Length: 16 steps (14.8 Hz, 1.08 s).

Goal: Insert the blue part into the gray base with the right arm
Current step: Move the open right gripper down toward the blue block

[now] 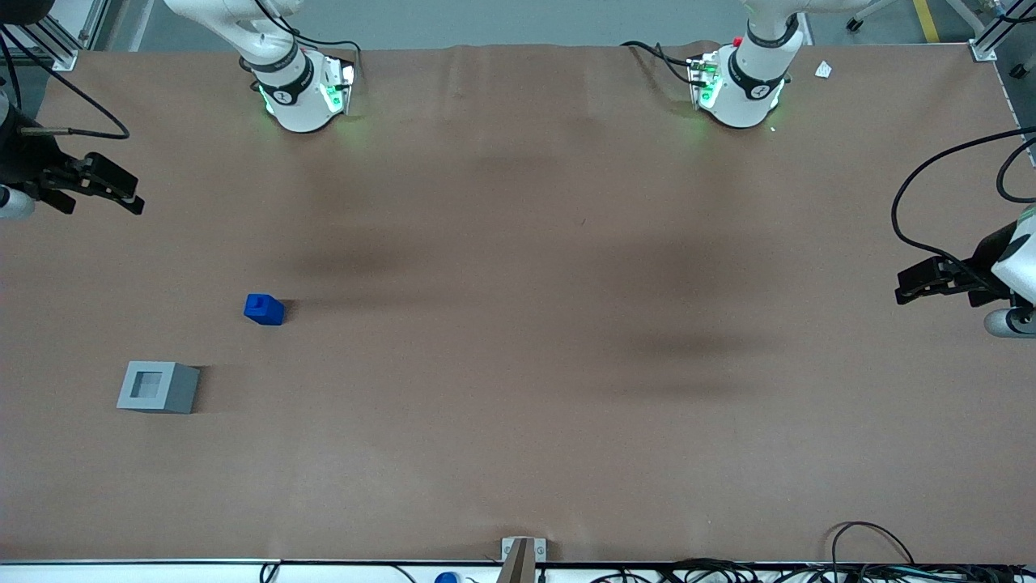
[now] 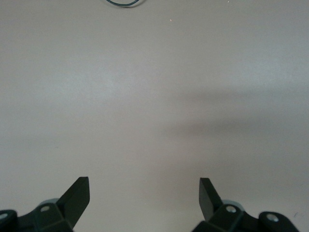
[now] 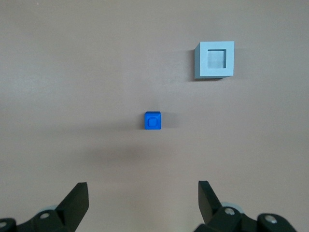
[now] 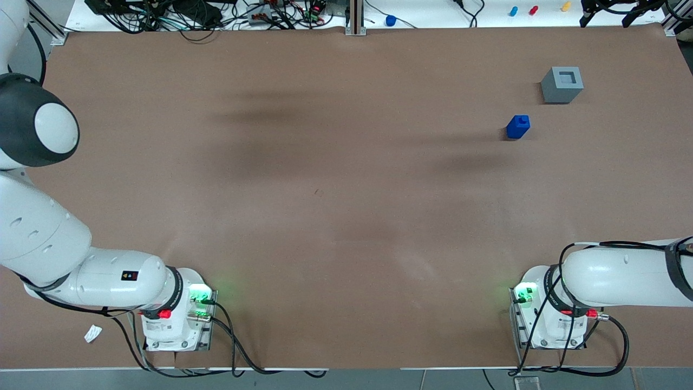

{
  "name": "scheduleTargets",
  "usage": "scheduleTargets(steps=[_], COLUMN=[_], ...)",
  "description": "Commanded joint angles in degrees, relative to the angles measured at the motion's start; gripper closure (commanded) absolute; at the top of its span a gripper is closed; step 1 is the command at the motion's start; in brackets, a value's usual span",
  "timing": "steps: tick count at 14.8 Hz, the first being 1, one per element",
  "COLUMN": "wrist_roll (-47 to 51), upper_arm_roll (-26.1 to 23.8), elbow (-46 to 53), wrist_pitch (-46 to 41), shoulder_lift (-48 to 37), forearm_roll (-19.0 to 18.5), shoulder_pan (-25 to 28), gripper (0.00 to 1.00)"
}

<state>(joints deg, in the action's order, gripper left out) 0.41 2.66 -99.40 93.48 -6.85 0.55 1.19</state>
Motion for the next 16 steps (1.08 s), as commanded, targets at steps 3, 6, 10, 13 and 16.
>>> scheduleTargets(steps=[3, 6, 10, 13, 16], wrist_roll=[0.3, 0.4, 0.2, 0.1, 0.0], upper_arm_roll=[-0.3, -0.3, -0.2, -0.2, -0.2], elbow=[1.1, 1.1, 0.5, -2.9, -9.8], wrist_pitch=[-1.7, -0.6, 0.3, 3.5, 11.9], shoulder_lift=[1.0, 3.8, 8.9, 11.4, 11.9], forearm_roll=[-1.0, -0.7, -0.6, -0.7, -0.7], shoulder_pan=[0.2, -0.1, -0.5, 0.0, -0.1], gripper=[0.00, 0.00, 0.00, 0.00, 0.00])
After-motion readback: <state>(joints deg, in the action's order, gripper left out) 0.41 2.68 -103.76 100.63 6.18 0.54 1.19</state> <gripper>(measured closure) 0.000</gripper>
